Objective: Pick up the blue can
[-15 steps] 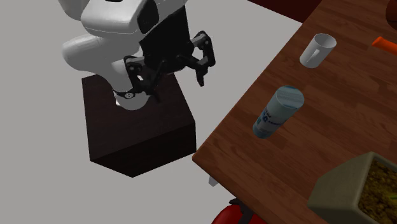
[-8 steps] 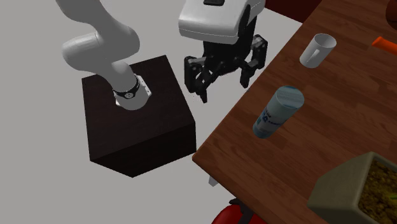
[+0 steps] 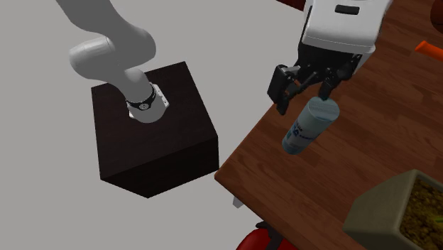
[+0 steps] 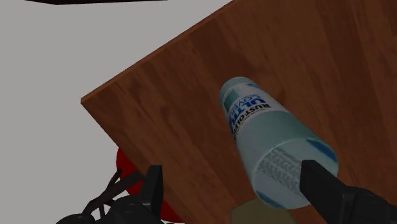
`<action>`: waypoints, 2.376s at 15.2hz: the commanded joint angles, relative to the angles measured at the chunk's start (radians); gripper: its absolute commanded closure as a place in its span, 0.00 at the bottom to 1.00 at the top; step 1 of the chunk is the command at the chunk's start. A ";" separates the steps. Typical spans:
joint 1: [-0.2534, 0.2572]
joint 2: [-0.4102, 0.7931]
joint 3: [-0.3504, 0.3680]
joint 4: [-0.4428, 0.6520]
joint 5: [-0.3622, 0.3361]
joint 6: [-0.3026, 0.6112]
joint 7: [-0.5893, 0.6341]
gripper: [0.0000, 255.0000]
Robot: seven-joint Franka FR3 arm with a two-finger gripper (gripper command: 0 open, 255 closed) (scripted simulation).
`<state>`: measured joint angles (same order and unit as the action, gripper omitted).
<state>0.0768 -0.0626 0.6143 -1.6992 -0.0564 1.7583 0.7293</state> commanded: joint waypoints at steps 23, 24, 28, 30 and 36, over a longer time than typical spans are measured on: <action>0.061 0.194 0.054 0.072 -0.143 0.059 0.156 1.00; 0.062 0.195 0.054 0.087 -0.143 0.046 0.155 1.00; 0.068 0.203 0.056 0.149 -0.146 -0.011 0.152 1.00; 0.071 0.209 0.058 0.183 -0.150 -0.040 0.151 1.00; 0.088 0.236 0.062 0.294 -0.166 -0.131 0.150 1.00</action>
<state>0.1605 0.1664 0.6750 -1.4295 -0.2180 1.6468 0.8784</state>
